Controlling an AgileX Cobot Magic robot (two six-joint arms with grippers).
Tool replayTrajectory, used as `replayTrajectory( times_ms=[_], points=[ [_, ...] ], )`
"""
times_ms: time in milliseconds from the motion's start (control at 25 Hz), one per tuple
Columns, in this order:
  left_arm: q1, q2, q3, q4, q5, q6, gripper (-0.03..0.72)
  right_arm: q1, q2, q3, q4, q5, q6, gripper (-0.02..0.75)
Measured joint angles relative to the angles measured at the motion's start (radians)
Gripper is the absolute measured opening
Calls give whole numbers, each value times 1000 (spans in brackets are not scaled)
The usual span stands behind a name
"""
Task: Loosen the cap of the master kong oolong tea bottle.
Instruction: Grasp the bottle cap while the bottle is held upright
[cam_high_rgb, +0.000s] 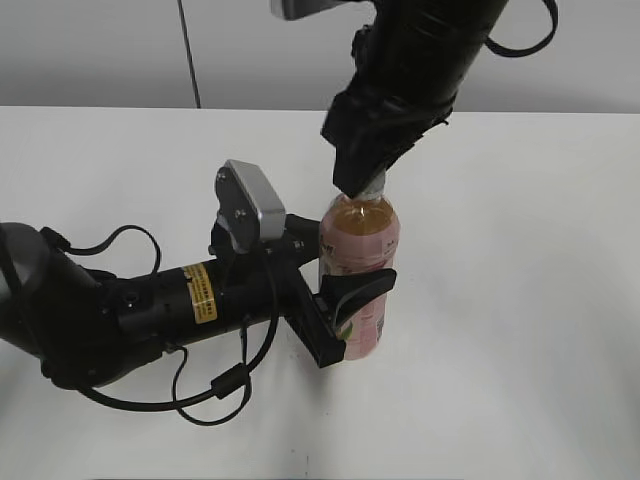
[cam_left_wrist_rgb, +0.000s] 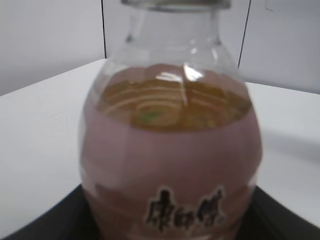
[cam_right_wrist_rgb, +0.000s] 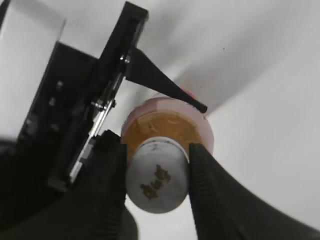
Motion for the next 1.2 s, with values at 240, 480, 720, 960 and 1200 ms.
replayTrajectory(
  times_ms=[240,480,720,960,1200],
  points=[
    [0,0,0,0,0,0,406,0,0,0,-1,0,-663,279],
    [0,0,0,0,0,1,405,0,0,0,-2,1,-908,279],
    [0,0,0,0,0,1,405,0,0,0,-4,2,-943,279],
    [0,0,0,0,0,1,405,0,0,0,-5,2,-964,279],
    [0,0,0,0,0,1,405,0,0,0,-5,2,-948,279]
  ],
)
